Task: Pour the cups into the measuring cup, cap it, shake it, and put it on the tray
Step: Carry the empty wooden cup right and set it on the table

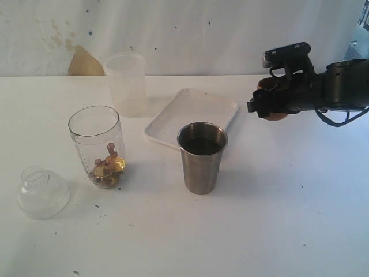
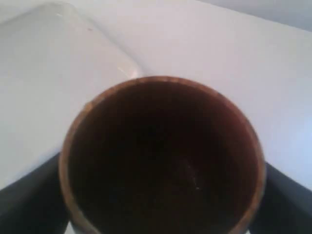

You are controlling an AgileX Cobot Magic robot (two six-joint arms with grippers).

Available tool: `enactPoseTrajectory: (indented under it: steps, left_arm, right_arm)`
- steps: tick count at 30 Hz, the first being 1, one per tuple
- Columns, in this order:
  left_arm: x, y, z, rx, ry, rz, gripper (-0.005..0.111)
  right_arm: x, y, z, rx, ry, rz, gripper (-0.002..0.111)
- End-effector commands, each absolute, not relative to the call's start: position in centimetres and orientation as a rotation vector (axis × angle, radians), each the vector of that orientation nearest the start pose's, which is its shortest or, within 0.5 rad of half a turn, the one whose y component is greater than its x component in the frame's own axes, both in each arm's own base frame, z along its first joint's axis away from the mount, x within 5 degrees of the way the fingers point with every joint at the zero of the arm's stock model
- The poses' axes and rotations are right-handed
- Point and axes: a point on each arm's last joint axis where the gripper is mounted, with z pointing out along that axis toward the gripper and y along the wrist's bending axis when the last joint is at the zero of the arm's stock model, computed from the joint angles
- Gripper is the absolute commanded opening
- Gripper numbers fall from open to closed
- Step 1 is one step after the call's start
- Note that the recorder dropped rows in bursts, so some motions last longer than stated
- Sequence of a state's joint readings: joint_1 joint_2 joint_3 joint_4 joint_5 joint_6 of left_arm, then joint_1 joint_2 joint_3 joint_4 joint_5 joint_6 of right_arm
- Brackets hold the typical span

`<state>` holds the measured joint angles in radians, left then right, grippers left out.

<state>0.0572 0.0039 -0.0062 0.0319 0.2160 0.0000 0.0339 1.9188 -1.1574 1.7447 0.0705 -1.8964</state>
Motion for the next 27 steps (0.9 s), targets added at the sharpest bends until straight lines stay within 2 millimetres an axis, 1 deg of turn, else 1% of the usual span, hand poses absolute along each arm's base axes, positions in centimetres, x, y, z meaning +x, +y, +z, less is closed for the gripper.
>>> enactPoseTrajectory:
  steps: [1, 4, 6, 8, 10, 13, 16, 20, 21, 23, 25, 27]
  left_arm:
    - [5.6, 0.4, 19.5, -0.027, 1.688, 0.07, 0.0]
    - [5.6, 0.4, 19.5, -0.027, 1.688, 0.07, 0.0]
    - [5.6, 0.4, 19.5, -0.027, 1.688, 0.07, 0.0]
    - [5.6, 0.4, 19.5, -0.027, 1.688, 0.07, 0.0]
    - [5.6, 0.4, 19.5, -0.027, 1.688, 0.07, 0.0]
    - [5.6, 0.4, 19.5, -0.027, 1.688, 0.07, 0.0]
    - [5.6, 0.4, 19.5, -0.027, 1.688, 0.07, 0.0]
    - [5.6, 0.4, 19.5, -0.027, 1.688, 0.07, 0.0]
    - [5.6, 0.4, 19.5, -0.027, 1.688, 0.07, 0.0]
    - [5.6, 0.4, 19.5, -0.027, 1.688, 0.07, 0.0]
    - [5.6, 0.4, 19.5, -0.027, 1.688, 0.07, 0.0]
    - [5.6, 0.4, 19.5, -0.027, 1.688, 0.07, 0.0]
  right_arm:
    - [41.3, 1.5, 18.1, -0.272, 2.219, -0.056, 0.0]
    - [41.1, 2.5, 18.2, -0.331, 2.189, 0.071, 0.0]
    - [41.2, 3.3, 17.7, -0.357, 2.175, 0.186, 0.0]
    - [41.3, 3.7, 17.0, -0.338, 2.189, 0.248, 0.0]
    - [41.4, 3.5, 16.0, -0.313, 2.218, 0.245, 0.0]
    - [41.5, 3.1, 14.9, -0.298, 2.258, 0.189, 0.0]
    - [41.6, 2.7, 14.2, -0.313, 2.279, 0.144, 0.0]
    - [41.6, 2.5, 14.1, -0.322, 2.271, 0.174, 0.002]
    - [41.6, 2.6, 14.1, -0.334, 2.264, 0.188, 0.005]
    - [41.6, 2.6, 14.2, -0.338, 2.259, 0.204, 0.016]
    - [41.6, 2.6, 14.1, -0.335, 2.262, 0.195, 0.029]
    - [41.6, 2.4, 13.7, -0.326, 2.276, 0.18, 0.046]
